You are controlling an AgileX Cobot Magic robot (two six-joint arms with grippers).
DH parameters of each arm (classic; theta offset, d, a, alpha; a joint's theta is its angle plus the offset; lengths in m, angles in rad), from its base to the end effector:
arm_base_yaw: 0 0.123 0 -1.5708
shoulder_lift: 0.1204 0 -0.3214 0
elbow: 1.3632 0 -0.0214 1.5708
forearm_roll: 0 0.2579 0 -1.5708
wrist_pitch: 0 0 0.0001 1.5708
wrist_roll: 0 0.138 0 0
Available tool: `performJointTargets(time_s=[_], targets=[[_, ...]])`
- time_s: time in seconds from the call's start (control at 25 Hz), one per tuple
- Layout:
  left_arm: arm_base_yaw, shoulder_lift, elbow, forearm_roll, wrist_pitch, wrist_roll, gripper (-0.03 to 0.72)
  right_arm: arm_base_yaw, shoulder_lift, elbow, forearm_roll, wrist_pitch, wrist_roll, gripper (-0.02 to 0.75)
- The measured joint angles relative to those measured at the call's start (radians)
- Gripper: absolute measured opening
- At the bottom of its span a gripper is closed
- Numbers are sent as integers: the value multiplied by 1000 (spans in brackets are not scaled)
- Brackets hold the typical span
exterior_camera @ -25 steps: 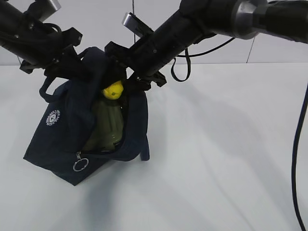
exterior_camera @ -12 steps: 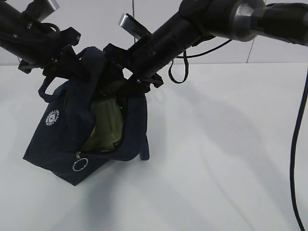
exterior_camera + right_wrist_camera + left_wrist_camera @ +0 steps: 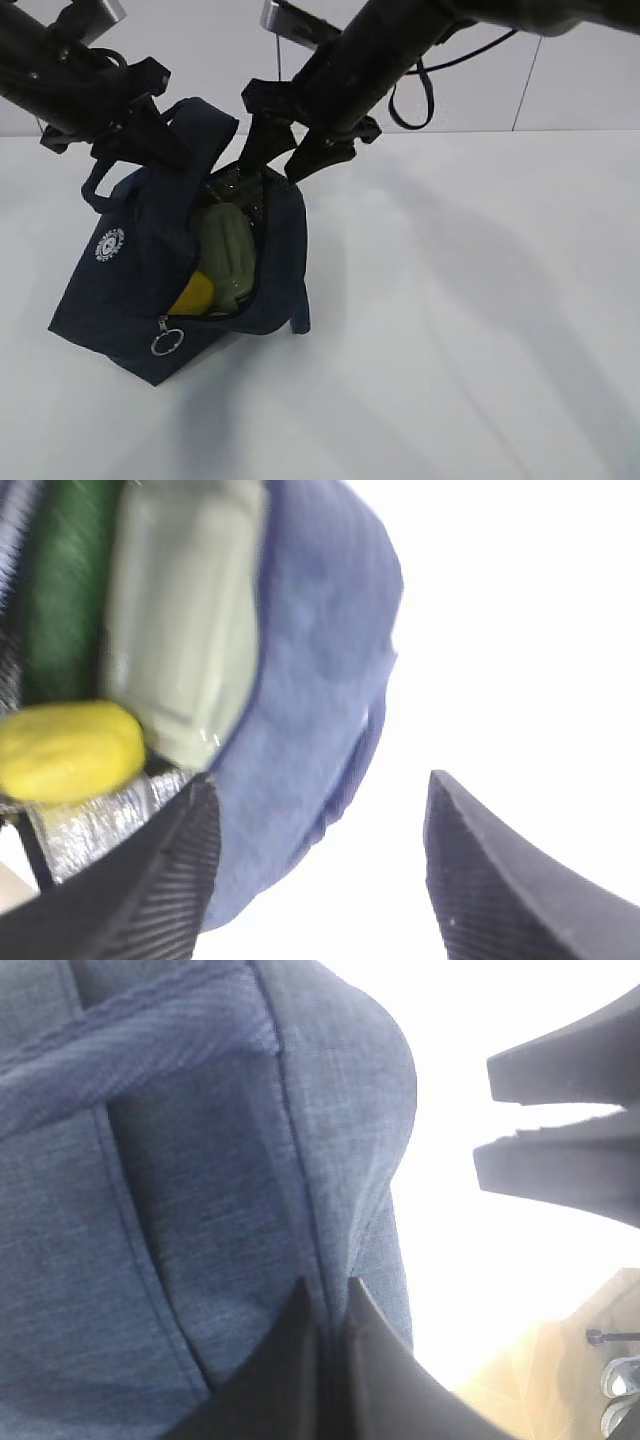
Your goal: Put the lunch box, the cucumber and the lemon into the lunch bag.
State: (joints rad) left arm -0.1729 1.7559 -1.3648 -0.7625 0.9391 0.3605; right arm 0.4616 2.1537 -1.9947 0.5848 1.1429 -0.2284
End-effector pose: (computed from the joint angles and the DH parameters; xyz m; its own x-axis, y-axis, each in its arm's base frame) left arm 0.3835 -0.1451 0.2715 -0.9212 0.0324 -0.3878 0.2626 0.7871 -0.5582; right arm 0.4312 0.2920 0.2624 -0.8364 -0.3777 -0.3972 -0.5393 0.6968 0.4729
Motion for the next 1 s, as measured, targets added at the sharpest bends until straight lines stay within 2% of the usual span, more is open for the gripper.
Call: performJointTargets(time_s=[0.2, 0.36, 0.56, 0.68, 0.8, 1.0], targets=[[0, 0, 0, 0, 0, 0, -8, 0, -22, 3, -197, 21, 74, 484], [0, 0, 0, 0, 0, 0, -8, 0, -39, 65, -211, 7, 101, 484], [0, 0, 0, 0, 1, 0, -8, 0, -166, 317, -201, -185, 103, 484], [0, 0, 0, 0, 1, 0, -8, 0, -272, 520, -149, -371, 103, 484], [0, 0, 0, 0, 1, 0, -8, 0, -329, 664, -39, -514, 81, 484], [0, 0, 0, 0, 2, 0, -8, -2, -332, 717, 158, -566, -35, 484]])
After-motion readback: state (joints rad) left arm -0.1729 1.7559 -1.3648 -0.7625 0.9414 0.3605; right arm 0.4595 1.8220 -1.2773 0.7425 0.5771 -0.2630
